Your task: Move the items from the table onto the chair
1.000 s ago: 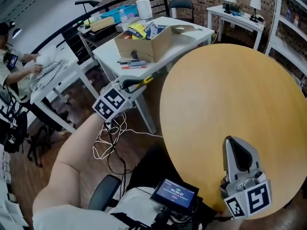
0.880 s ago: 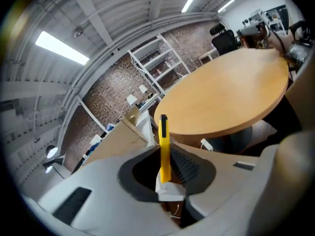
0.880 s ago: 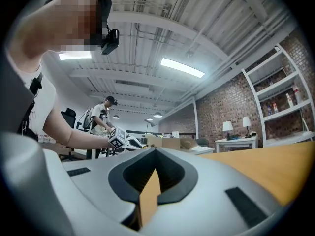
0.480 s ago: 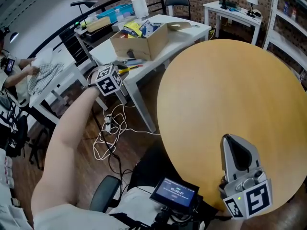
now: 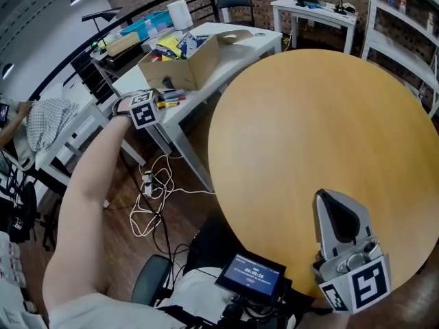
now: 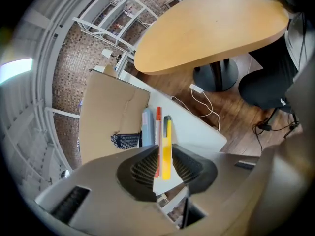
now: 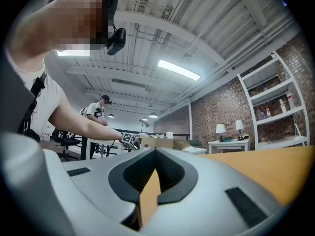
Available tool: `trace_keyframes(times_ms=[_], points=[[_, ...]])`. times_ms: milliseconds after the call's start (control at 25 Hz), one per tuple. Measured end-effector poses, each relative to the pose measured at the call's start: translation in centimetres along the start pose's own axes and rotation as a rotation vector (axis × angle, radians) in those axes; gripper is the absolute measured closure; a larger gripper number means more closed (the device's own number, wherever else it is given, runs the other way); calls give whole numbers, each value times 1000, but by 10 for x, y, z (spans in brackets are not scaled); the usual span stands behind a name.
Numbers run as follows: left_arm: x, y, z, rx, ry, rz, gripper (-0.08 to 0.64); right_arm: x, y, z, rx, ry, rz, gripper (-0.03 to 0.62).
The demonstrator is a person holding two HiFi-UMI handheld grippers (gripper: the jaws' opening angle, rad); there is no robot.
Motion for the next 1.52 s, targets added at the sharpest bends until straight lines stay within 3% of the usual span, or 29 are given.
trace_keyframes(times_ms=[280,440,600,760,880,1040,1360,1520], points=[[7,7,16,91,-53,7,431,-1,-4,7,-17,-6,-11,584],[40,-5,47,109,-179,76,434,-8,-9,11,-34,-1,-29,584],[82,-30,80,82,-365,136,534,-15,-14,13,-50,13,-42,584],[119,-48,113,7,-652,267,541,-20,-18,16,-68,18,-52,584],[148,-65,142,-92,-861,383,541,-21,-22,20,-85,18,-51,584],[189,-91,172,-222,-1081,525,543,-22,-28,27,-111,23,-49,584],[260,-153,215,-330,-1275,484,543,-30,-45,54,-186,60,-69,584],[296,-172,235,-444,-1343,442,543,-30,-52,78,-252,73,-90,584]])
Point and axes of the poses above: the fingertips, and each gripper's own axes: z backward along the fingers, y to its left, x out of its top, the point moved 10 cm from there along z, backward along the fingers, and after that the axes turned 4 degrees about y, right-handed, at the moved point
